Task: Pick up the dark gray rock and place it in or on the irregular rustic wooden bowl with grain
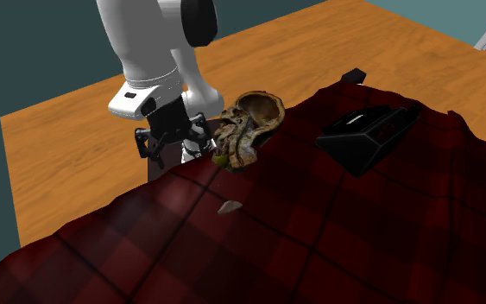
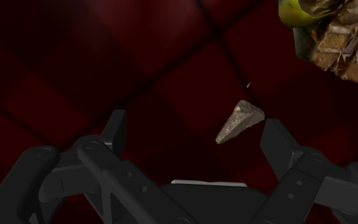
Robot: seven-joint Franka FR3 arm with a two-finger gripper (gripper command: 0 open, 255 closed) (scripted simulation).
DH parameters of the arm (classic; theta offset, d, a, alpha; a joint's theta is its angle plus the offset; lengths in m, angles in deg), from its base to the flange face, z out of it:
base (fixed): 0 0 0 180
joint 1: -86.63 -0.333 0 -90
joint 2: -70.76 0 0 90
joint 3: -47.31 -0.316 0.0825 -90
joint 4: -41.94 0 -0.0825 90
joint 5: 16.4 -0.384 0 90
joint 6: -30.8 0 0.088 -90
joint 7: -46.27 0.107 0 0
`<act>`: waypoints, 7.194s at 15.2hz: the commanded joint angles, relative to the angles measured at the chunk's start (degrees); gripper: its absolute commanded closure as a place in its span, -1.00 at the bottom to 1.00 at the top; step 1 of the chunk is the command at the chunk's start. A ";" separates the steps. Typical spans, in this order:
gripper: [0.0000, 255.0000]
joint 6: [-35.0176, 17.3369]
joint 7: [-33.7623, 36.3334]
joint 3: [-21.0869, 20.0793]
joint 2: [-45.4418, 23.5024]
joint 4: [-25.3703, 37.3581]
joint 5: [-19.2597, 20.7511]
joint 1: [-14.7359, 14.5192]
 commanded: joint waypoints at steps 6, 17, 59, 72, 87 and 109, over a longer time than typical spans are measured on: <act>-1.00 -5.67 15.21 -6.74 -4.31 -2.77 -4.15 2.09; -1.00 -16.09 33.39 -14.80 -13.93 -4.83 -8.26 4.43; -1.00 -5.56 15.15 -13.84 -36.99 15.40 -1.99 2.49; 1.00 -5.68 15.16 -13.86 -36.83 15.11 -2.05 2.47; 1.00 4.47 15.34 -13.67 -37.06 25.50 -1.88 2.56; -1.00 -43.83 21.24 -16.74 -12.10 -16.68 1.63 3.53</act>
